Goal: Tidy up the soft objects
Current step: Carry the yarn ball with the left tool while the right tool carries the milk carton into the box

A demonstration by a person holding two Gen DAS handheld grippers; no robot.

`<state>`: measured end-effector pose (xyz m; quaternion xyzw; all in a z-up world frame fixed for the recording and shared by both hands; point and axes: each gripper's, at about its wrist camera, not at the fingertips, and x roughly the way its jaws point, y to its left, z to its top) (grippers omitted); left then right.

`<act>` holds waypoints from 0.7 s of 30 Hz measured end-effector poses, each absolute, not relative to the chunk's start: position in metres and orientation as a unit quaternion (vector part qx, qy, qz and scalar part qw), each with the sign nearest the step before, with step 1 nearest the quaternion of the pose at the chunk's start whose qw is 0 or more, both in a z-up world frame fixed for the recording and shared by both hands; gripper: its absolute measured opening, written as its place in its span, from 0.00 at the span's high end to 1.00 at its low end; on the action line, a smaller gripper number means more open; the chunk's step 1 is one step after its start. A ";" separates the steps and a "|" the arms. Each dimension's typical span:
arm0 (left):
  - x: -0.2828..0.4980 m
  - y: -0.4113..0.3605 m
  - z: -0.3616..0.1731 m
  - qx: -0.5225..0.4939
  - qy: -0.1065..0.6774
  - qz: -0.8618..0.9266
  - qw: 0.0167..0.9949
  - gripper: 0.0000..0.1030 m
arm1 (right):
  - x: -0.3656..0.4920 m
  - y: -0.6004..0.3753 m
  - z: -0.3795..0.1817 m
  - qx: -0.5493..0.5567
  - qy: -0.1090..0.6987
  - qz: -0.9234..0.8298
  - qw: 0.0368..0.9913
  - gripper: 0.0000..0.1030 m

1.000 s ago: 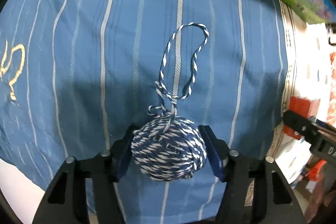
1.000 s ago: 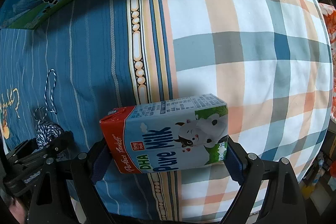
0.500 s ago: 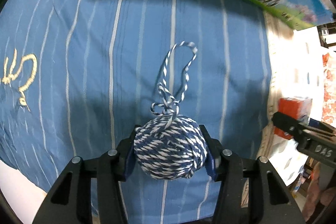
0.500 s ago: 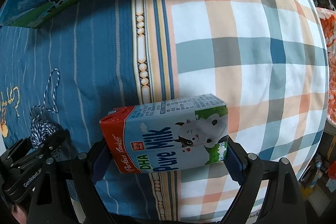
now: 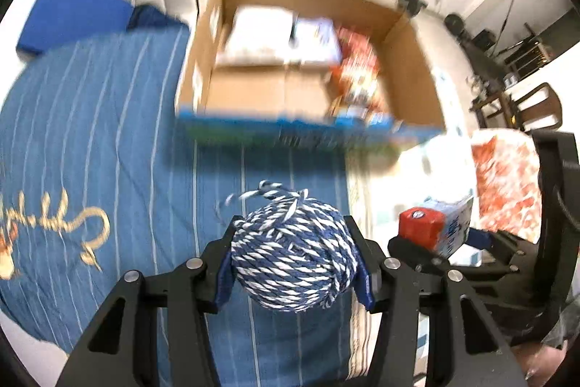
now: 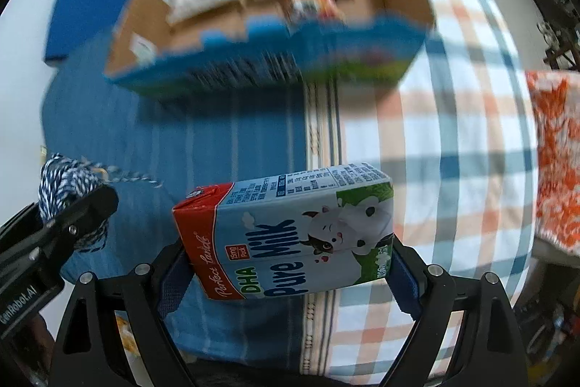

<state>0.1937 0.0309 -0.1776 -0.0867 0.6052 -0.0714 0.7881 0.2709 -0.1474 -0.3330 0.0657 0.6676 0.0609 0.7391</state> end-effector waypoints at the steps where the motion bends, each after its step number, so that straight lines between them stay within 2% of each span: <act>1: 0.200 0.032 -0.168 -0.086 0.597 -0.073 0.794 0.52 | 0.277 -0.147 -0.321 0.068 0.660 0.065 0.746 0.10; 6: 0.258 0.031 -0.145 -0.093 0.572 -0.076 0.811 0.52 | 0.304 -0.139 -0.274 0.070 0.626 0.084 0.772 0.10; 10: 0.310 0.044 -0.162 -0.124 0.582 -0.082 0.799 0.52 | 0.342 -0.129 -0.263 0.082 0.617 0.101 0.776 0.10; 16: 0.372 0.056 -0.208 -0.138 0.623 -0.077 0.766 0.52 | 0.403 -0.117 -0.295 0.122 0.628 0.110 0.761 0.10; 21: 0.401 0.052 -0.261 -0.140 0.673 -0.084 0.721 0.52 | 0.441 -0.104 -0.346 0.118 0.657 0.099 0.738 0.10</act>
